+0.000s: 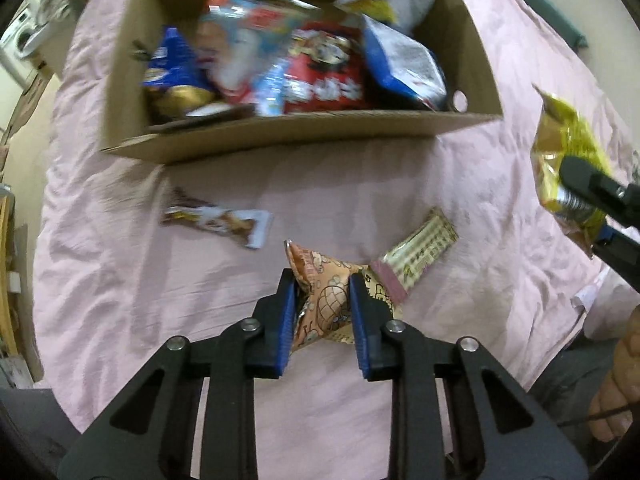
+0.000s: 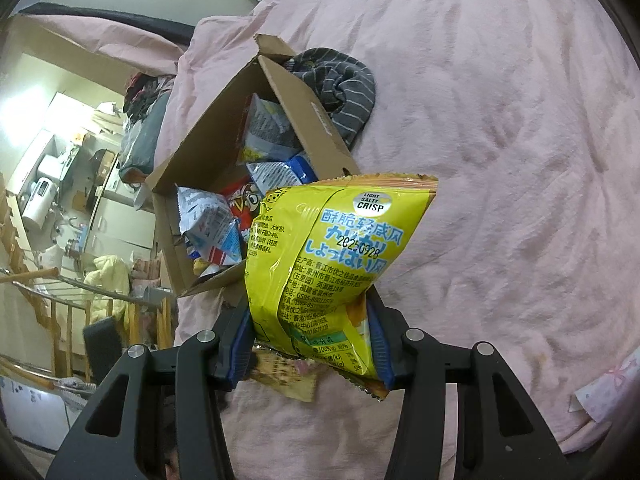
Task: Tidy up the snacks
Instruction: 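Grasp the orange biscuit packet with the left gripper while the right gripper holds the yellow bag, then carry the orange packet and yellow bag over the box with both grippers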
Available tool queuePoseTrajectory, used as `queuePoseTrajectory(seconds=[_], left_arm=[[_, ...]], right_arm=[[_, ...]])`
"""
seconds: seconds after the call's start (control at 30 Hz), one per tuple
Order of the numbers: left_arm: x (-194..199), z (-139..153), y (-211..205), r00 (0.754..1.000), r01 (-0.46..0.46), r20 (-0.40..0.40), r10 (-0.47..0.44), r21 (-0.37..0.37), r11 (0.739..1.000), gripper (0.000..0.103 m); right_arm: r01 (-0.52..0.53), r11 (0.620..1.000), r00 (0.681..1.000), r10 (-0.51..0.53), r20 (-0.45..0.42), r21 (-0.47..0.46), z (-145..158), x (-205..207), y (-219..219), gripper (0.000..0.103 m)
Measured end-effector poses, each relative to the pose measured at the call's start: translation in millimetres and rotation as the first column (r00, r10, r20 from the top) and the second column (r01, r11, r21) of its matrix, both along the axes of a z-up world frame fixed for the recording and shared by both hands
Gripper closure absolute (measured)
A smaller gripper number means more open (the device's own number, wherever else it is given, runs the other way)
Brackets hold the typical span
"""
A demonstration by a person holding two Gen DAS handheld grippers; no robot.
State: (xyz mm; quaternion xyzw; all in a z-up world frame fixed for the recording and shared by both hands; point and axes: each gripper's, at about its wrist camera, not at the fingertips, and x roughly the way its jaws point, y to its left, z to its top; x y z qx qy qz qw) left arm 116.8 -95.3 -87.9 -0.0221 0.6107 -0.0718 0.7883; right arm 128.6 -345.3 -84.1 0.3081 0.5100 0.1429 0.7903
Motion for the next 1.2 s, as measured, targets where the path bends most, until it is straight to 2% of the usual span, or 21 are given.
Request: queuePoseTrajectory(seconds=[0.3,0.47,0.63,0.93,1.2], left_arm=[[-14.0,35.6,53.3,0.994,-0.067,0.081,0.068,-0.013,0.998,0.082],[-9.9,65.6,79.0,0.98,-0.117,0.157,0.121,-0.034,0.993,0.082],[4.3,83.6,95.1,0.965,-0.152,0.205,0.162,-0.065,0.986,0.082],[41.5,109.5,113.2,0.942,-0.163,0.277,0.19,-0.119,0.979,0.082],[77.8,110.2,114.8,0.929,-0.163,0.314,0.197,-0.132,0.978,0.082]], right_arm=[[-0.035,0.999,0.999,0.036,0.004,-0.014,2.1,-0.3,12.5,0.052],[-0.062,0.998,0.998,0.062,0.02,-0.028,6.1,1.2,23.8,0.052],[-0.08,0.996,0.996,0.081,0.041,-0.034,11.3,4.7,34.4,0.052],[-0.105,0.992,0.985,0.113,0.131,-0.071,31.7,21.5,50.2,0.052],[-0.118,0.986,0.979,0.136,0.154,-0.121,34.6,48.9,60.9,0.052]])
